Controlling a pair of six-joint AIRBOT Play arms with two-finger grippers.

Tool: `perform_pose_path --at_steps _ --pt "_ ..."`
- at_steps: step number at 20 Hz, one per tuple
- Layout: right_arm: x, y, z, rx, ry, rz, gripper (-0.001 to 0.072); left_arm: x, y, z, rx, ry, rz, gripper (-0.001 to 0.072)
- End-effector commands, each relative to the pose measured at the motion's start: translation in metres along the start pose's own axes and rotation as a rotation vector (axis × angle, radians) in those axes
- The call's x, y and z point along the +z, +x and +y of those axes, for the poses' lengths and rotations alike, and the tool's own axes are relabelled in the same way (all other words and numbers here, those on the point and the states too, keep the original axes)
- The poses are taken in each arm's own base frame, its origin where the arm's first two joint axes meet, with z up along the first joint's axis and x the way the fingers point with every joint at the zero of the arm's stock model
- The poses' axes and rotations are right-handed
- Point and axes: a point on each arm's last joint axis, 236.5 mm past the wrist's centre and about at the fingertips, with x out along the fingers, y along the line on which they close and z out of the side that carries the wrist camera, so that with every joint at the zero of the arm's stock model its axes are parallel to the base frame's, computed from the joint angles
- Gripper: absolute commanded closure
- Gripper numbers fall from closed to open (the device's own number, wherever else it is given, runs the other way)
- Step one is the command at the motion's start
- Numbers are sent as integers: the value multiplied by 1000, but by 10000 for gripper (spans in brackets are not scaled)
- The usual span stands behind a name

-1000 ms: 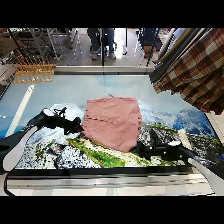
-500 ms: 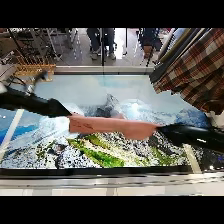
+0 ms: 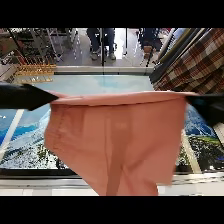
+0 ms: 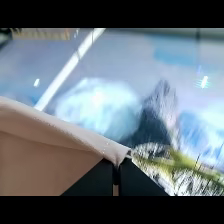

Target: Fold the clothes and pants, and hang the long-sleeved shirts on hangers.

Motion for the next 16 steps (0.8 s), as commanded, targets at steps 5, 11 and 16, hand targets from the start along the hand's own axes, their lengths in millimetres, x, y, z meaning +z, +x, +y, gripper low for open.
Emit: perform_pose_path --at_steps 5,11,16 --pt "-168 255 -176 -32 427 422 698 -45 219 224 101 -586 7 694" --pt "-151 235 -121 162 408 531 698 -43 241 251 -85 -747 71 695" --pt "-213 181 12 386 254 777 698 -91 199 282 -8 -816 243 695"
